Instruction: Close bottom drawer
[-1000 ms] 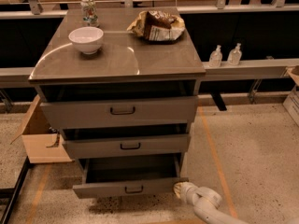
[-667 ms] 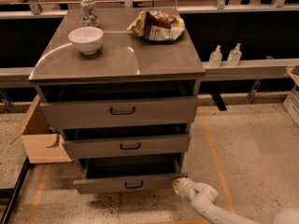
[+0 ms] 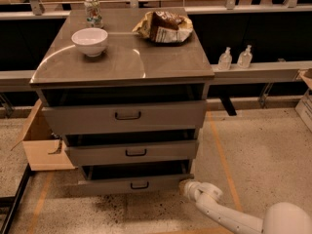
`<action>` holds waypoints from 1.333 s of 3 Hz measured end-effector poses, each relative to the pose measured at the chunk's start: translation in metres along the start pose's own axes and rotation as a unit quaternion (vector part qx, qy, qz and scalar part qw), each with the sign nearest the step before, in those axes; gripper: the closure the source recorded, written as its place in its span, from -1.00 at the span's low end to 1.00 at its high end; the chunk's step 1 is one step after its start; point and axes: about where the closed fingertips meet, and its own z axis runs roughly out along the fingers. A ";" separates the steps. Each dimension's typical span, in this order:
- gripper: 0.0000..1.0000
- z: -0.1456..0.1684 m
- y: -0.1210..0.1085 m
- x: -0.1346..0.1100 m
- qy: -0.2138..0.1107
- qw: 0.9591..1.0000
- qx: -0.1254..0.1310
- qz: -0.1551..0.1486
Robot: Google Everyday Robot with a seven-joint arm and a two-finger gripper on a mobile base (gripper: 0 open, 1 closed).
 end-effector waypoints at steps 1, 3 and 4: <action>1.00 0.009 -0.010 0.007 0.013 1.000 0.001 -0.019; 1.00 0.019 -0.028 0.016 0.030 0.999 0.011 -0.038; 1.00 0.025 -0.042 0.017 0.039 0.998 0.029 -0.044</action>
Offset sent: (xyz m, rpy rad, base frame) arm 0.0408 -0.0166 0.0002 -0.1084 -0.0447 0.0125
